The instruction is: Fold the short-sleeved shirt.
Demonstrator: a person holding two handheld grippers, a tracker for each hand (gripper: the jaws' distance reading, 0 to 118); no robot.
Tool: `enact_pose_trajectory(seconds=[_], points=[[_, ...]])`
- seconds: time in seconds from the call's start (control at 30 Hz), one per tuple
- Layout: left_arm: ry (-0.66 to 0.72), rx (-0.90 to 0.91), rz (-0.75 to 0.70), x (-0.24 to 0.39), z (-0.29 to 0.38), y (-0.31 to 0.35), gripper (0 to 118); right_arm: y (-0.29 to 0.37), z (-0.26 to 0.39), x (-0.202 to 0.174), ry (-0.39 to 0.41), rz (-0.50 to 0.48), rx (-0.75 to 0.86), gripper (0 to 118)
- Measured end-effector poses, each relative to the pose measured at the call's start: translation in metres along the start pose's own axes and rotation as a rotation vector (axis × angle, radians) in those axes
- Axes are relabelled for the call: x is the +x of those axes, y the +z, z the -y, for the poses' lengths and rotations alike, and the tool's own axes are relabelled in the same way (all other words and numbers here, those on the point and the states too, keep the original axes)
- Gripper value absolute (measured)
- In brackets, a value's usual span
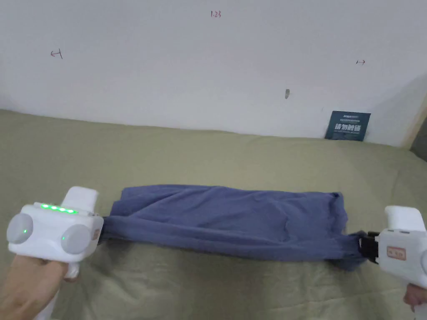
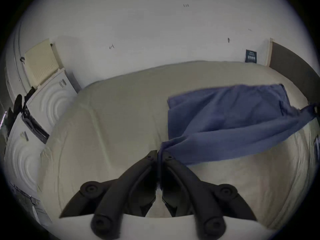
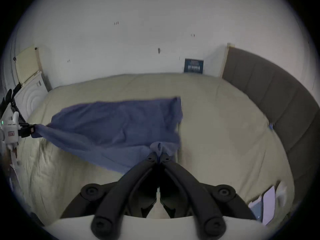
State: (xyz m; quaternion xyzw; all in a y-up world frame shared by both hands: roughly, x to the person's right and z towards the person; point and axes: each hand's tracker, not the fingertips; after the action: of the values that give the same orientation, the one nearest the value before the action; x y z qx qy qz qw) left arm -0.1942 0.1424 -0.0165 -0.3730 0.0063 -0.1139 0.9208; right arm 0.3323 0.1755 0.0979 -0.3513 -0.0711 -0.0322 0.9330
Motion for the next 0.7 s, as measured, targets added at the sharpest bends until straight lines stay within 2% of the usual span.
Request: enact_pose_trajectory(seconds=[0.07,0.13,0.3,0.43,0.6,0.7], points=[[0.013,-0.003,0.008,-0.004,0.030,0.015,5,0.016,0.033,0.002,-0.013,-0.006,-0.004,0],[0.022,0.006,0.013,-0.007,0.056,0.034,5,0.035,0.058,0.007,-0.080,-0.022,-0.005,0],[0.051,-0.026,0.067,-0.021,0.113,0.092,5,0.102,0.119,0.009,-0.106,-0.040,-0.011,0],[0.076,-0.059,0.121,-0.032,0.157,0.144,5,0.168,0.159,0.002,-0.086,-0.042,-0.031,0],[0.108,-0.041,0.155,-0.045,0.207,0.205,5,0.215,0.214,0.032,-0.099,-0.050,-0.023,0],[0.070,-0.043,0.180,-0.045,0.234,0.228,5,0.234,0.233,0.037,-0.099,-0.055,-0.030,0]])
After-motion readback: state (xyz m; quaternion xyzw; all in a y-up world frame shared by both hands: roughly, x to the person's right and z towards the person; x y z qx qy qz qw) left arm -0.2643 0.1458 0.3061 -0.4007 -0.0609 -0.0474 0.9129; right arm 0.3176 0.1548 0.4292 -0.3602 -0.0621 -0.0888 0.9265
